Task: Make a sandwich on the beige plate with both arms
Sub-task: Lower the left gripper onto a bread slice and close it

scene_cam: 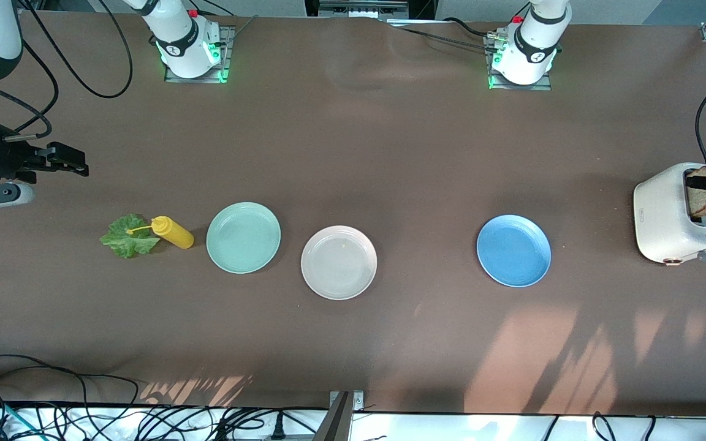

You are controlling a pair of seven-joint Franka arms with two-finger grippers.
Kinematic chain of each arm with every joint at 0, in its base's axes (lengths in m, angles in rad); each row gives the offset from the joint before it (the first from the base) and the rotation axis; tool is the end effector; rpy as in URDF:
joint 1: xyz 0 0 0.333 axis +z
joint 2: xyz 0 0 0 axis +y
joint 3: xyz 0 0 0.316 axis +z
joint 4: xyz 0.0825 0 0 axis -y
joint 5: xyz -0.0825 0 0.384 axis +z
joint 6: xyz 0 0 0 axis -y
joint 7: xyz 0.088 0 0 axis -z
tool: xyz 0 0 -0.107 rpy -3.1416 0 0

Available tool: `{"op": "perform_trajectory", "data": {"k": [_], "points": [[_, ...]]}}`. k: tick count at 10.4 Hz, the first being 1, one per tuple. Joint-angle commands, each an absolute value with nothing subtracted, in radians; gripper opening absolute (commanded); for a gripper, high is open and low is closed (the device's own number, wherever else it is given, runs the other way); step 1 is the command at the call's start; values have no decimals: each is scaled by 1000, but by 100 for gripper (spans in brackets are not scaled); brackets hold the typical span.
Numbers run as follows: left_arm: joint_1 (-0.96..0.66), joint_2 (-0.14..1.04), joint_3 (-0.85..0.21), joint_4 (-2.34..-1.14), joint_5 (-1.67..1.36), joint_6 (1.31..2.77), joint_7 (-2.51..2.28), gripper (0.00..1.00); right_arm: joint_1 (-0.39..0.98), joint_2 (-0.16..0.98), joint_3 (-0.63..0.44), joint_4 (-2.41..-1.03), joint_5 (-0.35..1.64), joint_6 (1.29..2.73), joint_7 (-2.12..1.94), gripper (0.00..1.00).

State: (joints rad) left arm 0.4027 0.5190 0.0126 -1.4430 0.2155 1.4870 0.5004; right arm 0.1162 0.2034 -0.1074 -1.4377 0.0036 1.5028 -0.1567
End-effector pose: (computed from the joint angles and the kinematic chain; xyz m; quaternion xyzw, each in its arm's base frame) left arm 0.5810 0.2815 0.3635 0.9644 -0.0576 -0.2582 0.0052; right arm 0.6055 0.0121 0.5637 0.9942 0.0828 -0.0690 0.0040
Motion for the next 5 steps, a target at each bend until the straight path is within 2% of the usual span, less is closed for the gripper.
{"op": "perform_trajectory", "data": {"k": [1, 5], "points": [[405, 511, 6, -1454, 286, 1496, 509, 76, 109, 195, -104, -1450, 21, 1511, -150, 100], [403, 522, 6, -1451, 327, 1516, 508, 72, 109, 195, -104, -1450, 23, 1511, -150, 100]]}}
